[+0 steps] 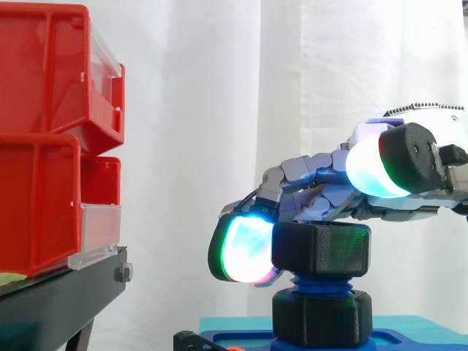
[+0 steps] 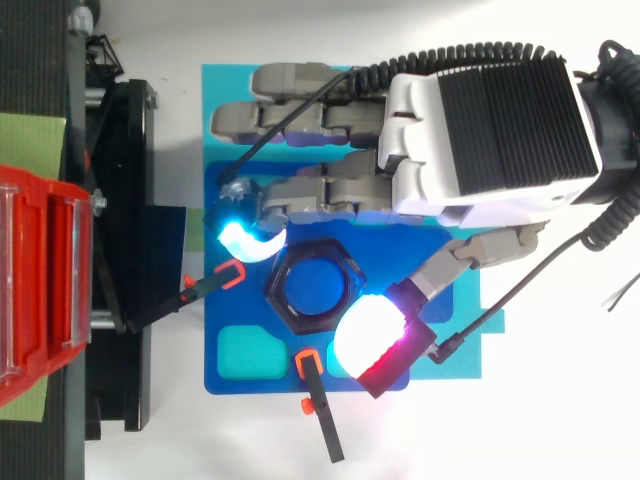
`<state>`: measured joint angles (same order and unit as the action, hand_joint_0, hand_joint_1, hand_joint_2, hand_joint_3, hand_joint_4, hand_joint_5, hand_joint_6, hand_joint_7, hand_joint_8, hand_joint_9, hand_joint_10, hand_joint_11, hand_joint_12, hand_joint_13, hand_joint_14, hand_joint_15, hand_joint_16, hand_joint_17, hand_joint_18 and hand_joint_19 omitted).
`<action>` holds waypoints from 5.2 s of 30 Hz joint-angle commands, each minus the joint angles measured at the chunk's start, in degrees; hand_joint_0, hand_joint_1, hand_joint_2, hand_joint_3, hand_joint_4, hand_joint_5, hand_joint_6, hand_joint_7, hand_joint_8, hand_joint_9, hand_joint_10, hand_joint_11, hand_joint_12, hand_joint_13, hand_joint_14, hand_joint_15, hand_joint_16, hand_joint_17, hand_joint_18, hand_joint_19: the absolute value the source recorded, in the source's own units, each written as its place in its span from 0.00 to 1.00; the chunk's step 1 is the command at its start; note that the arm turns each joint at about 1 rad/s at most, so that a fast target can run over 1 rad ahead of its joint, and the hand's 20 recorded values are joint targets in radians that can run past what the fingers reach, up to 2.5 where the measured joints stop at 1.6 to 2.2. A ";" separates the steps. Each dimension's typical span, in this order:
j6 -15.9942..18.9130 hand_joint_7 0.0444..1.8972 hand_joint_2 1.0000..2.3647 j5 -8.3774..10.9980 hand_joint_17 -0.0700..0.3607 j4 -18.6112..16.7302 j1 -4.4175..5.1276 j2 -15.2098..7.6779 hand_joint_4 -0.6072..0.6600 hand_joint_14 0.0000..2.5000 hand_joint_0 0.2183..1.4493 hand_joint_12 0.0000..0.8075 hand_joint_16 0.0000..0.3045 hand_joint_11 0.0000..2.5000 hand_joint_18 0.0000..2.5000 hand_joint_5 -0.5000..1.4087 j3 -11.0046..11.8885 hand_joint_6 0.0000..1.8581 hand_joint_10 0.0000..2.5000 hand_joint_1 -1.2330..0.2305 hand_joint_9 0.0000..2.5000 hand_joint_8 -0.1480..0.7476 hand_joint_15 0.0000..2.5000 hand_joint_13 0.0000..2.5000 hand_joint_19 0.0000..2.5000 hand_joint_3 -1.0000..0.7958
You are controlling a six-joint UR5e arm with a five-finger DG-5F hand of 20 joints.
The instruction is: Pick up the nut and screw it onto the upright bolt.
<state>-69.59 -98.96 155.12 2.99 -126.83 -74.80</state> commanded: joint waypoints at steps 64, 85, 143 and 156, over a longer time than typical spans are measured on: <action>0.33 0.33 0.00 -3.96 0.38 -1.48 -0.53 0.18 0.61 0.00 0.20 0.38 0.14 0.00 0.00 0.19 1.58 0.27 0.00 0.78 0.12 0.36 0.00 0.00 0.00 0.28; 2.09 0.39 0.00 -3.34 0.38 -1.04 1.76 0.09 0.62 0.00 0.21 0.37 0.13 0.00 0.00 0.20 1.58 0.27 0.00 0.80 0.12 0.37 0.00 0.01 0.00 0.28; 0.33 0.79 0.00 -8.61 0.23 -1.57 -4.04 0.09 0.52 0.00 0.24 0.22 0.04 0.00 0.10 0.30 1.14 0.27 0.00 0.64 0.43 0.38 0.00 0.23 0.00 0.28; 0.33 0.44 0.00 -9.58 0.28 -1.75 -3.78 0.09 0.66 0.00 0.22 0.30 0.07 0.00 0.04 0.21 4.13 0.27 0.00 0.68 0.36 0.42 0.00 0.18 0.00 0.28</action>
<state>-69.26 -107.83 153.56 -1.02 -126.74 -71.41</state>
